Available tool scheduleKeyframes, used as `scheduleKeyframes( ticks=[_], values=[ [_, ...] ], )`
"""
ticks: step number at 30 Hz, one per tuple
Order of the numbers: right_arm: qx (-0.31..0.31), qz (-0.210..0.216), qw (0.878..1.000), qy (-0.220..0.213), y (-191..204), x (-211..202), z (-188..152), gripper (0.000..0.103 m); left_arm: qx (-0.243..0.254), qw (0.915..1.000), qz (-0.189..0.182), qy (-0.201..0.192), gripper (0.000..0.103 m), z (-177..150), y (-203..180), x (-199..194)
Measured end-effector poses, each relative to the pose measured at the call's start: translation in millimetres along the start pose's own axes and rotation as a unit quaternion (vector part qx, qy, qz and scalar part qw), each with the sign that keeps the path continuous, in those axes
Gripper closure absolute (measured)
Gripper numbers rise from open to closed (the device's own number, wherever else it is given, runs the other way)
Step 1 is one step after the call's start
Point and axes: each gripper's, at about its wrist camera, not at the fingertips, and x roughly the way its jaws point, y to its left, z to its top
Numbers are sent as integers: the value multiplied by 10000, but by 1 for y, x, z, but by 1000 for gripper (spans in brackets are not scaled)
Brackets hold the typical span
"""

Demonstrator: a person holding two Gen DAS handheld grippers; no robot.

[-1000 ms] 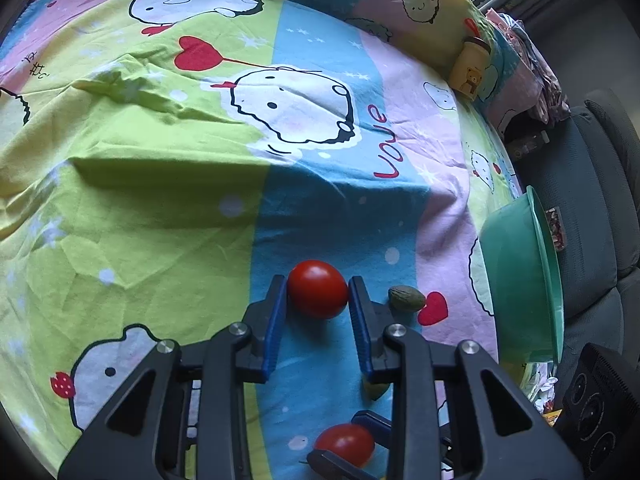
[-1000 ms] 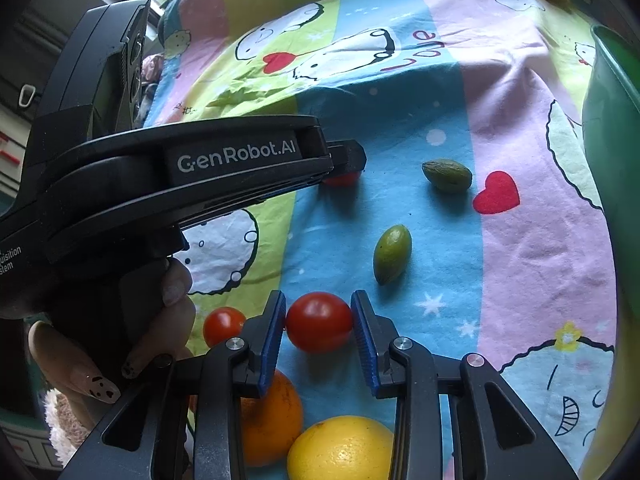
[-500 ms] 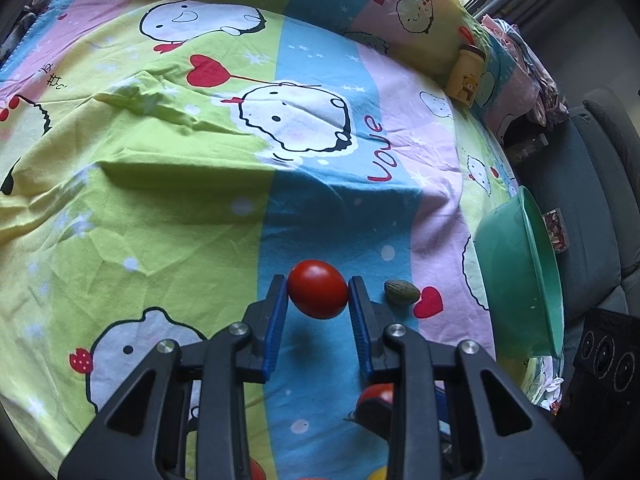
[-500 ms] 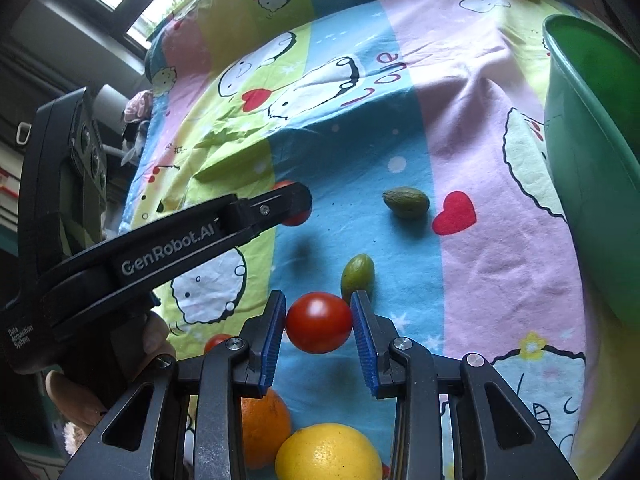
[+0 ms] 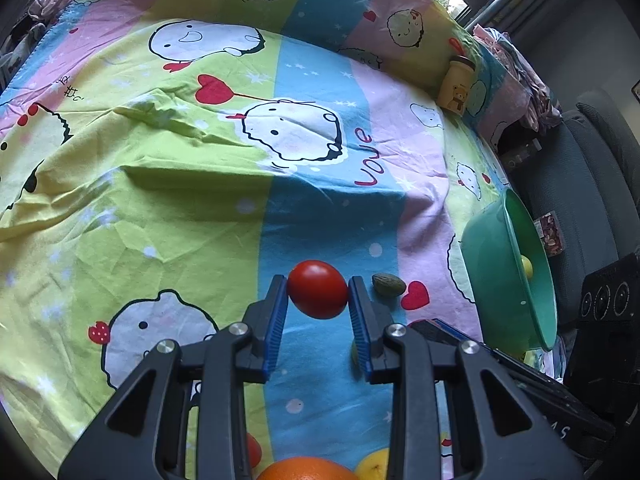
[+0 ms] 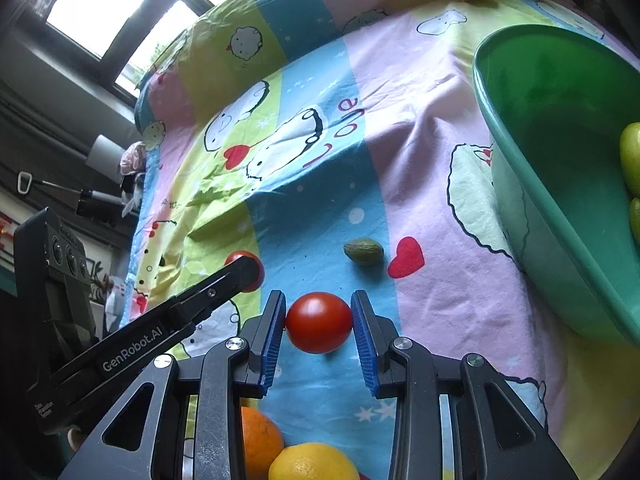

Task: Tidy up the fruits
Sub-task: 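Lift and carry both cherry tomatoes in both tools toward the basin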

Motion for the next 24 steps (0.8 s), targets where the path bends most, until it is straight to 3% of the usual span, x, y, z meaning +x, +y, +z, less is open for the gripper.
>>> scheduleKeyframes(
  ticks=[14,18,22,24],
  values=[
    [6,32,9997,-249,3,-7,8,67,39,9998,-141,-117,73,0,-6,-11],
    [-14,236,9996,-144,7,-13,22,68,80,9995,-214,-231,73,1,-8,-19],
    [-232,18,9995,-209,20,-25,36,71,74,9990,-304,-311,73,2,-8,-23],
    [-464,-140,9988,-38,26,-18,35,71,79,9992,-281,-270,73,1,-6,-22]
  ],
)
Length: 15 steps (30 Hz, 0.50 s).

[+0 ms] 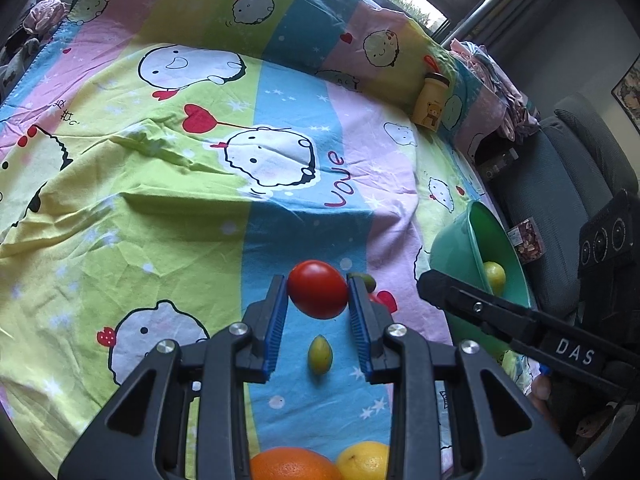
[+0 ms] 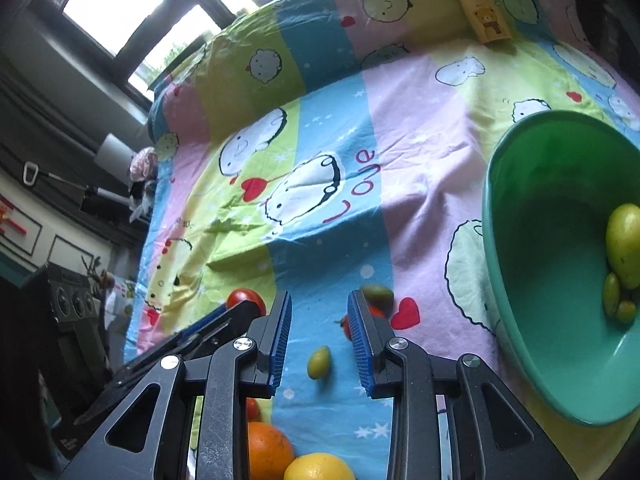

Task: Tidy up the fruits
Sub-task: 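Lift and carry both cherry tomatoes in both tools toward the basin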

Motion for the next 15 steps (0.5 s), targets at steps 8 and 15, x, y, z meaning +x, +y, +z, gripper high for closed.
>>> scheduleKeyframes(
  ticks=[8,15],
  values=[
    [37,-529,9985,109,-1,18,11,71,-209,9997,147,-53,73,3,15,-4],
    [331,-377,9986,182,-10,30,5,71,-290,9992,278,0,73,2,23,-2]
  ],
)
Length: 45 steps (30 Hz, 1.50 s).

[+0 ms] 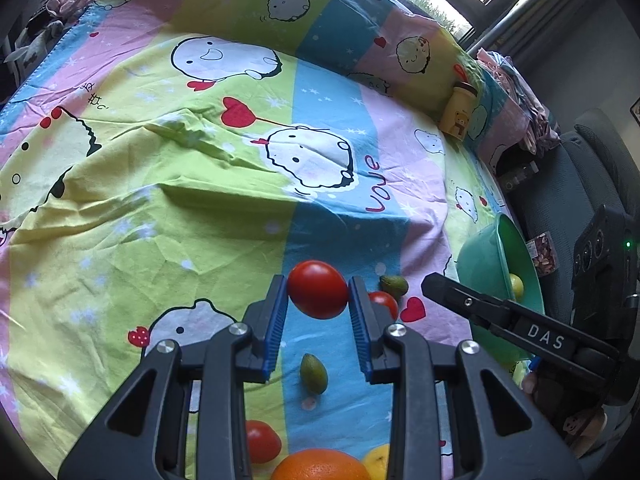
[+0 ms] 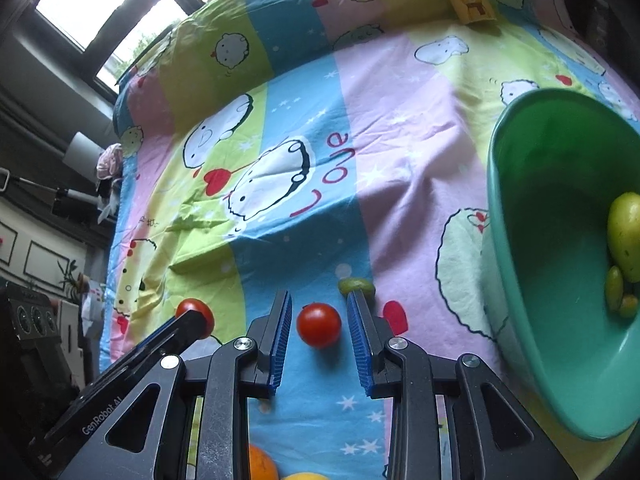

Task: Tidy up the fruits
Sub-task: 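Lift and carry both cherry tomatoes in both tools toward the basin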

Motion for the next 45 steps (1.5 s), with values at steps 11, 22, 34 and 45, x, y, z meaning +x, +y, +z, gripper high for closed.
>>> scheduleKeyframes(
  ticks=[11,22,34,45],
  values=[
    [-114,-319,9988,349,10,30,-12,71,-61,10000,-13,-37,73,-1,4,-6],
    [-52,-318,9986,410,4,39,-13,71,64,10000,-28,-10,73,-2,-6,-4],
    [-134,-41,9998,139,7,24,-13,71,201,9997,-137,-87,73,-3,-17,-8],
    [40,528,9971,-551,-3,-23,-13,71,448,9985,-223,-228,73,-6,-38,-14]
  ],
)
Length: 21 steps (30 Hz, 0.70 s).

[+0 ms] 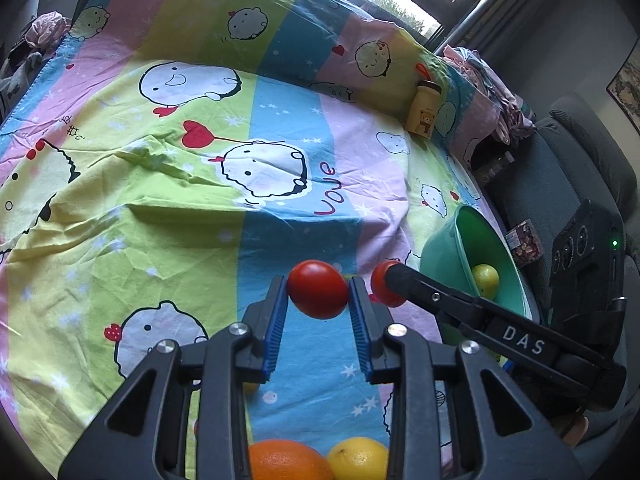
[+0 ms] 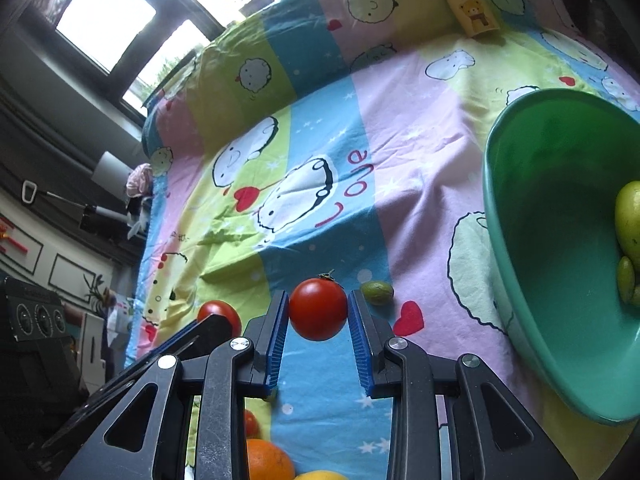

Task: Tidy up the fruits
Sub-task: 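Lift and carry both cherry tomatoes in both tools toward the basin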

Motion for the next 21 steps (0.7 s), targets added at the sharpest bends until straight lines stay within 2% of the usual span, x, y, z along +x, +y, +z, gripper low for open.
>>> scheduleKeyframes(
  ticks=[9,21],
  values=[
    [139,216,9993,-280,-9,-19,4,71,235,9997,80,-79,73,-1,-17,-2],
    [299,308,9970,-637,-22,-43,5,71,572,9981,-94,-184,73,-2,-46,-3]
  ],
)
